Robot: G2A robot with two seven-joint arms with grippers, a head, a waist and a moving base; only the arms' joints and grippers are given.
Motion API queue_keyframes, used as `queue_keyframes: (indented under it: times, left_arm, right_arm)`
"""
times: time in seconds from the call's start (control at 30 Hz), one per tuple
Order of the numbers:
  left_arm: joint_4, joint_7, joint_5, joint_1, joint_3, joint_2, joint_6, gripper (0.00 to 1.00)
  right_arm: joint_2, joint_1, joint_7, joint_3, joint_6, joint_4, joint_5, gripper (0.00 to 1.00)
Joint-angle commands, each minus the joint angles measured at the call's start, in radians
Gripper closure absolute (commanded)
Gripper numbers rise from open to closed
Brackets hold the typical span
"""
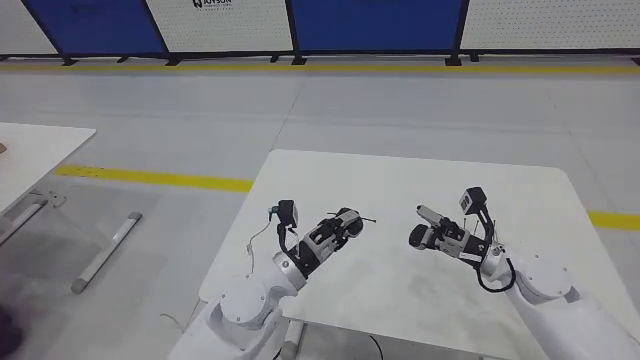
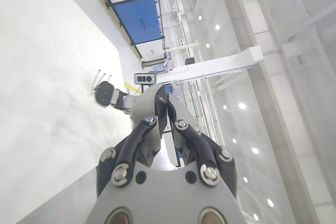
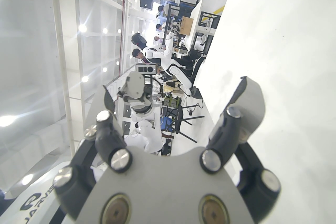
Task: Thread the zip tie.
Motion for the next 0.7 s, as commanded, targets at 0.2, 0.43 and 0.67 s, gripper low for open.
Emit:
queue_keyframes:
  times: [0.2,0.43,0.67]
  left_arm:
    - [0.193,0.043,-0.027,-0.092,0.055,-0.013,0.058,1.00]
    - [0.206,0.035,-0.039,-0.112,0.071,-0.016,0.031,1.00]
    - [0.049,0.014,-0.117,-0.059,-0.017,-0.008,-0.081,1.00]
  right_arm:
    - [0.000,0.000,0.000,0.000,0.000,0.000,0.000,0.00]
    - [0.000,0.000,0.000,0.000,0.000,0.000,0.000,0.00]
    - [0.000,0.000,0.000,0.000,0.000,0.000,0.000,0.00]
